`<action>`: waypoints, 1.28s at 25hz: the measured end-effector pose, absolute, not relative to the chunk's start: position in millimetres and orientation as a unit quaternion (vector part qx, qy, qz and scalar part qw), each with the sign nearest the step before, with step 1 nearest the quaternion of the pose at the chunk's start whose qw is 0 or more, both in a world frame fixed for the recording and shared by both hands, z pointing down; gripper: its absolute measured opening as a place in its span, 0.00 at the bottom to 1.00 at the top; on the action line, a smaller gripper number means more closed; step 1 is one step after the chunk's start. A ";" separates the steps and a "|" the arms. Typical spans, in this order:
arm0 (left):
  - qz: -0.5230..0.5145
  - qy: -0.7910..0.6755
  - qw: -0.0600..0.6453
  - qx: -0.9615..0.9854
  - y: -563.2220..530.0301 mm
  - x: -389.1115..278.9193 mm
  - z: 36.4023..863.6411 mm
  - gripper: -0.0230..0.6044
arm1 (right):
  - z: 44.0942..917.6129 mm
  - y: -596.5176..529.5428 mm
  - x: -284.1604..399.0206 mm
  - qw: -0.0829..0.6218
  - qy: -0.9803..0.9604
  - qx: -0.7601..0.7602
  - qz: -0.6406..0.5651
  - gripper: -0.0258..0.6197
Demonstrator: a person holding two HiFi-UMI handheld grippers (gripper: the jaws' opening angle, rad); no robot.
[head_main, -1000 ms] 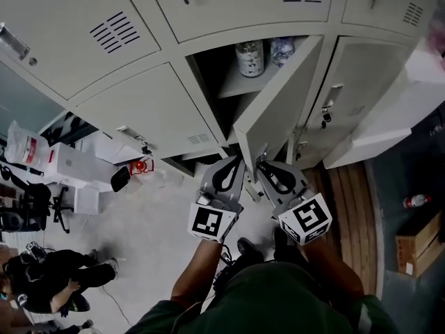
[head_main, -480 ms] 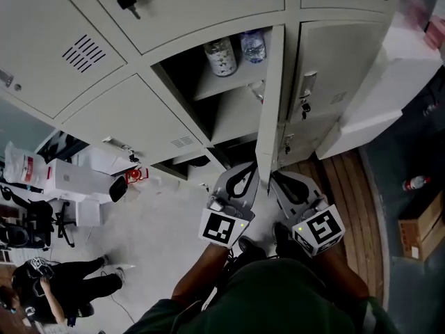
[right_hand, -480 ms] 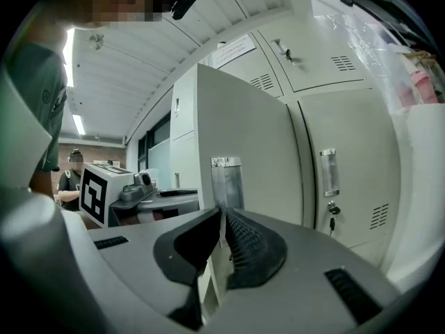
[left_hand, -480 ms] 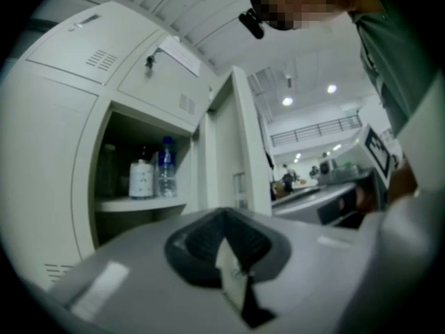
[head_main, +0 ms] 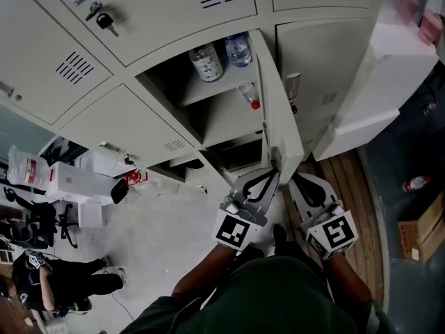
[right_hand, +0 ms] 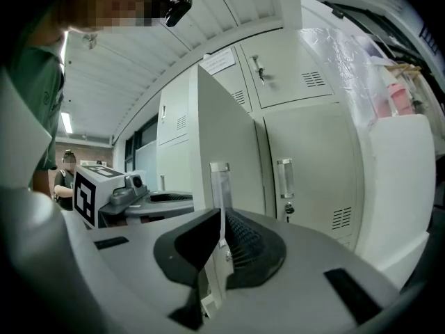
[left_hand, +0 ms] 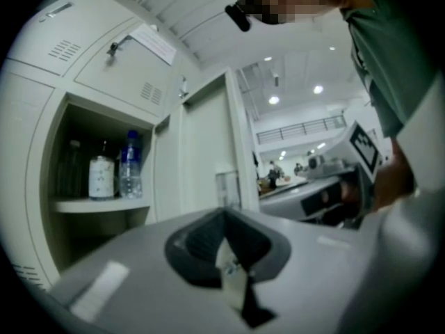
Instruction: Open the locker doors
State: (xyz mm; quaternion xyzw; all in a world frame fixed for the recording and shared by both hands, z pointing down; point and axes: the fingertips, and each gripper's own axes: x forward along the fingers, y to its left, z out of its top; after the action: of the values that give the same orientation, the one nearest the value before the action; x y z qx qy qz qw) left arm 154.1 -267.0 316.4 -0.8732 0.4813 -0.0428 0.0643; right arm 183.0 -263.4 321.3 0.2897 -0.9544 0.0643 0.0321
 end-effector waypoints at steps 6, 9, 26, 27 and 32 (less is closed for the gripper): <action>-0.062 0.467 0.073 -0.879 -267.6 184.3 314.7 0.03 | 311.7 -259.3 208.6 0.018 -0.958 0.280 0.058 0.06; -0.066 0.467 0.086 -0.877 -262.2 193.8 307.7 0.03 | 302.8 -250.6 214.4 0.012 -0.963 0.262 0.053 0.06; -0.045 0.662 0.088 -0.743 -146.4 27.7 270.0 0.03 | 260.6 -176.5 111.3 -0.013 -0.999 0.033 0.019 0.05; -0.045 0.671 0.092 -0.734 -136.9 16.6 269.4 0.03 | 260.1 -170.3 102.8 -0.014 -1.000 0.017 0.023 0.05; -0.049 0.705 0.099 -0.701 -96.1 -27.7 271.2 0.03 | 256.6 -141.7 71.7 -0.009 -0.999 -0.030 0.033 0.04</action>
State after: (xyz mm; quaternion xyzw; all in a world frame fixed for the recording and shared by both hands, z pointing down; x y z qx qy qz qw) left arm -27.7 -96.1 271.2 -0.7008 0.7047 -0.0485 0.0994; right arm 71.7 -141.7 256.6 -0.0302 -0.9990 0.0329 -0.0095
